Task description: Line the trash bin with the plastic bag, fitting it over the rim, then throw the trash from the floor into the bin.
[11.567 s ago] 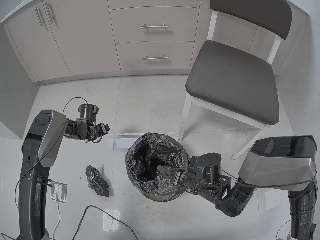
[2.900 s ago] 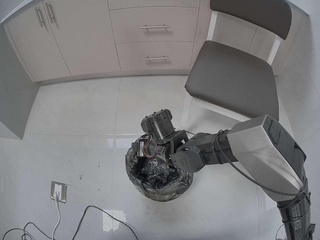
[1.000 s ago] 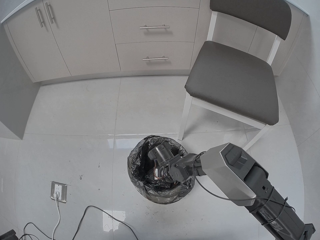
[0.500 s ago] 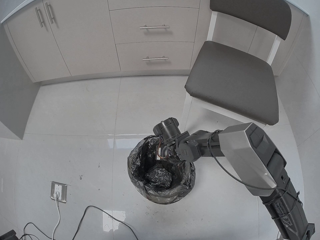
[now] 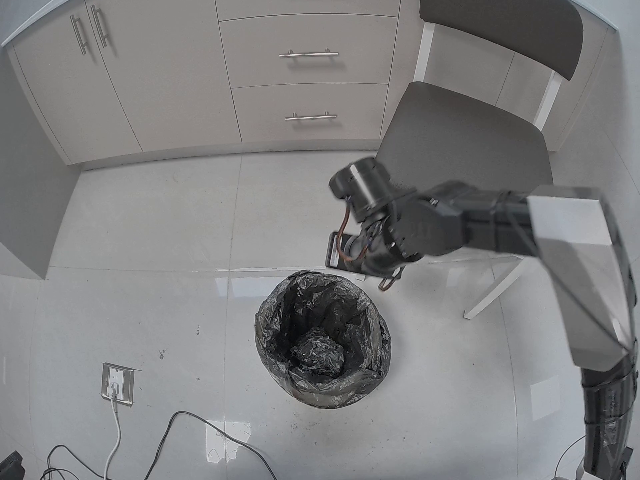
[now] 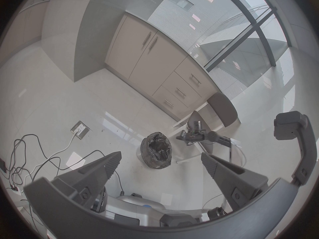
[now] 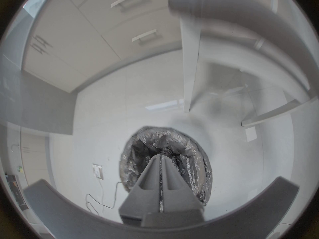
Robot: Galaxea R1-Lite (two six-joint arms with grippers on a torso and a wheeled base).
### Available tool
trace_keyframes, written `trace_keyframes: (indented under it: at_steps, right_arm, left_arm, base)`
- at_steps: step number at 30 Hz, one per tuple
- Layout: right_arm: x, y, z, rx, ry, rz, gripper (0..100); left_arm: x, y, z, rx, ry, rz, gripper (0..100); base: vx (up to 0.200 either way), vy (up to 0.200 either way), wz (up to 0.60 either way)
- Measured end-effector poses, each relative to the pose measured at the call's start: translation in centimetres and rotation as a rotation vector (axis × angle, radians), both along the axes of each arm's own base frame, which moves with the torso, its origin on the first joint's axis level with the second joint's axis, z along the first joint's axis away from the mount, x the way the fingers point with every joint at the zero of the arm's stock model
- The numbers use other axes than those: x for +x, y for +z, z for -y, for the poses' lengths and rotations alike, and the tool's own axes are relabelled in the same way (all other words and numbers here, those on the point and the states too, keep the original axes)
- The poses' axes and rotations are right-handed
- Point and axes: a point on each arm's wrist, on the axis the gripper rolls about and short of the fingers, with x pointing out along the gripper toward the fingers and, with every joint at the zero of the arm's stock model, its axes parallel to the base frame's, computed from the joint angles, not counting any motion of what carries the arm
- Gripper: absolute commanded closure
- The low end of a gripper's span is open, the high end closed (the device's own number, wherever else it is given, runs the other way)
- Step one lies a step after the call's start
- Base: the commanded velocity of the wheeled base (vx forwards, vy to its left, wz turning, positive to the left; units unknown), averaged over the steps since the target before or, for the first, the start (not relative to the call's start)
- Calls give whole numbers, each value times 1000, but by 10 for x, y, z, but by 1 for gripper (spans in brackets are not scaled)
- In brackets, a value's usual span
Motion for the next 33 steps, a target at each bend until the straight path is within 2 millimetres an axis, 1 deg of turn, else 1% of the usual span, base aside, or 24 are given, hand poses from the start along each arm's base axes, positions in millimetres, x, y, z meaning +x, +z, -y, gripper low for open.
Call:
trace_keyframes:
  at_steps: [3,5,7,10,11,12,14,15,17,19,21,24,26,28,29,31,33]
  right_arm:
    - [-12,45,15,57,-9,53,100]
    - [-20,71,26,93,-13,90,100]
    - [-31,103,43,141,-20,140,100]
    - [-52,155,75,227,-29,233,100]
    - [-59,169,86,252,-31,261,100]
    - [-69,187,100,283,-35,298,100]
    - [-83,209,121,319,-45,347,100]
    - [-94,223,138,341,-57,381,100]
    - [-113,242,165,370,-79,434,100]
    - [-133,258,193,389,-106,485,100]
    - [-153,267,219,395,-138,525,100]
    - [-186,275,250,390,-169,578,100]
    - [-208,275,265,377,-182,607,100]
    - [-234,275,278,355,-191,641,100]
    - [-242,274,281,348,-192,653,100]
    - [-266,271,287,319,-196,689,100]
    - [-286,267,289,291,-193,718,100]
  left_arm:
    - [1,-3,0,11,20,8,0]
    - [4,-5,0,23,31,18,0]
    - [10,-8,-1,45,49,27,0]
    - [23,-17,-2,109,96,41,0]
    - [28,-22,-3,133,110,43,0]
    - [35,-27,-4,170,133,51,0]
    - [46,-35,-6,225,168,68,0]
    - [54,-42,-7,272,196,79,0]
    - [64,-53,-9,347,241,99,0]
    - [73,-62,-11,403,278,120,0]
    - [79,-69,-12,448,315,143,0]
    - [84,-78,-13,483,339,151,0]
    - [87,-83,-14,499,342,143,0]
    - [88,-87,-14,510,340,140,0]
    - [88,-89,-14,514,335,141,0]
    - [88,-91,-15,522,317,150,0]
    - [88,-92,-15,532,298,160,0]
  base:
    - [0,0,0]
    - [0,0,0]
    - [0,0,0]
    - [0,0,0]
    - [0,0,0]
    - [0,0,0]
    - [0,0,0]
    - [0,0,0]
    - [0,0,0]
    - [0,0,0]
    - [0,0,0]
    - [0,0,0]
    - [0,0,0]
    - [0,0,0]
    - [0,0,0]
    - [0,0,0]
    - [0,0,0]
